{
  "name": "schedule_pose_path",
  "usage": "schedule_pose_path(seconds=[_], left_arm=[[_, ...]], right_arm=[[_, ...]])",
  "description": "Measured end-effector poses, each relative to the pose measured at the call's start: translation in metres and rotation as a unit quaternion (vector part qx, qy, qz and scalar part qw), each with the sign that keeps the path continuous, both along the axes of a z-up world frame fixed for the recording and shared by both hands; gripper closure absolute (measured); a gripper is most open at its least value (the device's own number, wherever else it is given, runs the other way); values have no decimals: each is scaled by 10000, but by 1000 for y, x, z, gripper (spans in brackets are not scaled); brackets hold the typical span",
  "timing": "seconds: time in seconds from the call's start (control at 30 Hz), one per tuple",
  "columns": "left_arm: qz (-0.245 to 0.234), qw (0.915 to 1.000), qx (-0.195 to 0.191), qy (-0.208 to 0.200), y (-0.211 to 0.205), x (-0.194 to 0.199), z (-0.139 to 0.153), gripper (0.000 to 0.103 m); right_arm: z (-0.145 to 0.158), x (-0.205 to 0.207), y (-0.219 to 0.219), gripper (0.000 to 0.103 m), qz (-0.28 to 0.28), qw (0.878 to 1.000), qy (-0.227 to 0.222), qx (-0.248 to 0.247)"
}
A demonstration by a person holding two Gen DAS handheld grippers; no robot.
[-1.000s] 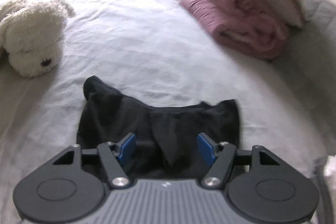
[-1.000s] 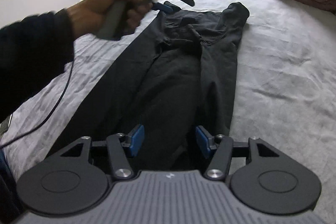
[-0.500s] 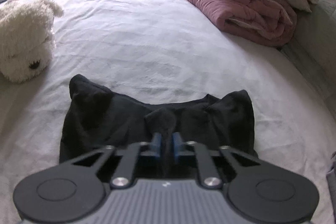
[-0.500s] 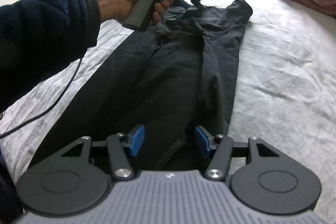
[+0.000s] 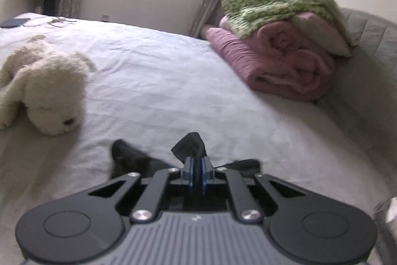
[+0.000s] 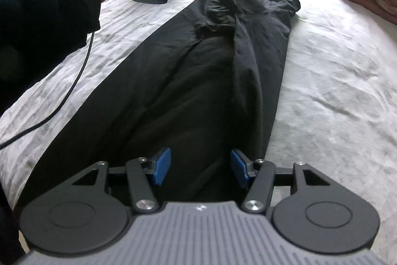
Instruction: Fold clothes
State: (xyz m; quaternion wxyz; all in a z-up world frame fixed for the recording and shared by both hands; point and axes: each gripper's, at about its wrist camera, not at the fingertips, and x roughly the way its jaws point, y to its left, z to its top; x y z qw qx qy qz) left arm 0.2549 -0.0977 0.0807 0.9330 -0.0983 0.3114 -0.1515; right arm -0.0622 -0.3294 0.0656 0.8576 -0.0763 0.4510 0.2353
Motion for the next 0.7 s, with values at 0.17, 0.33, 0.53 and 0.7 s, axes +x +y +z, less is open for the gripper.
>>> schedule_pose_path(seconds=[0.17, 0.33, 0.53, 0.7], left_arm=[[139, 9987, 198, 450, 7, 14, -34, 96], [161, 9987, 235, 433, 9, 12, -40, 91], [264, 9993, 56, 268, 31, -11, -15, 69], [5, 9992, -131, 374, 55, -69, 2, 67]], right_arm=[[-4, -1, 4, 45, 83, 9999, 6, -149], [5, -3, -5, 45, 139, 9999, -36, 35], [18, 0, -19, 45, 106, 9989, -47, 457], [23, 2, -24, 45, 51, 9977, -17, 673]])
